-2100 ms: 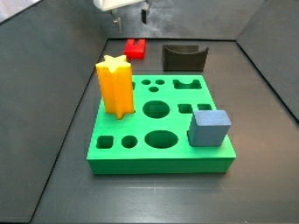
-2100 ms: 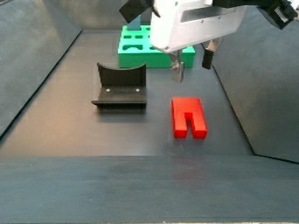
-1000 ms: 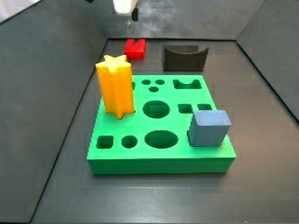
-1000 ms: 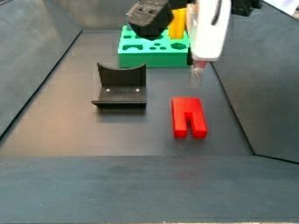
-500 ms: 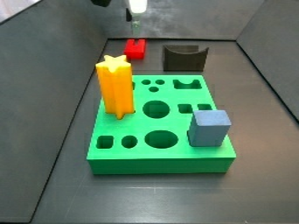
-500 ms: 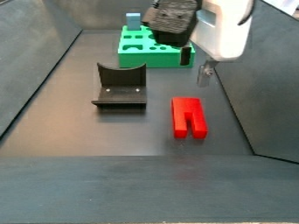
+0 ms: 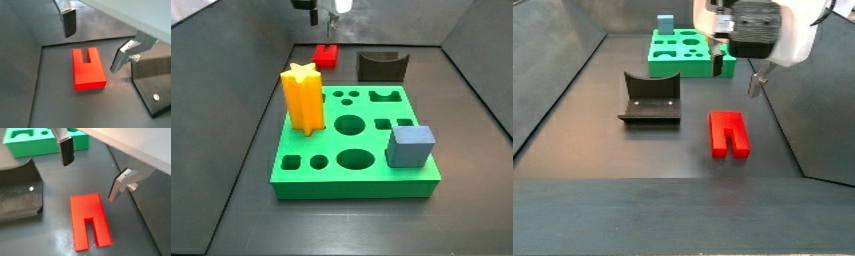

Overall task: Pick up the double-square object. Move up. Rotate the double-square object. Place the double-square object on the fixture. Regrasp the double-square object. Move to above the board. Insert the double-square object.
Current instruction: Rotate the double-square object.

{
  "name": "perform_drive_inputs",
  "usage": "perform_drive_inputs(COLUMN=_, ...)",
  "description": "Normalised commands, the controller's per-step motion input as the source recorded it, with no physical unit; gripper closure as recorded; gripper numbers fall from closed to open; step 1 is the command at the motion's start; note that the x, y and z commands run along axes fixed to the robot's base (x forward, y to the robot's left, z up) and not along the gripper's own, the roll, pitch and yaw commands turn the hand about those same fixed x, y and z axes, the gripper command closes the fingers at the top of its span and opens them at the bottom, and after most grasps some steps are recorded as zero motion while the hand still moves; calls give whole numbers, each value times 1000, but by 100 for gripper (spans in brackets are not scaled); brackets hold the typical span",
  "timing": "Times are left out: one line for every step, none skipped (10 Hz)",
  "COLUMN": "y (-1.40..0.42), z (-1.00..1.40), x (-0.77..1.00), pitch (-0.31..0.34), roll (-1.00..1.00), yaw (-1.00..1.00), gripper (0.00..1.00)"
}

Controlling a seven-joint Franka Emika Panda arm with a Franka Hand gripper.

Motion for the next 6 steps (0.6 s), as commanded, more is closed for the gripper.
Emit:
perform_drive_inputs(y=-2, z=-11, x=34, pitch=-27, roll=2, yaw=1000, gripper=0)
perform_drive_inputs(y=-2, z=-12, x=34, pitch=-29, roll=2, yaw=1000, gripper=0)
perform_drive_inputs(y=-2, z=-12, x=34, pitch=-32, roll=2, yaw=1000, gripper=0)
perform_drive_inputs(y=-2, z=-12, x=34, pitch=-34, roll=3, yaw=1000, gripper=0)
perform_drive_inputs(y=-2, z=-12, x=33, pitch=-40, roll=3, yaw=1000, gripper=0)
perform_drive_inputs(y=-3, z=-12, x=33, pitch=-43, roll=3, yaw=1000, gripper=0)
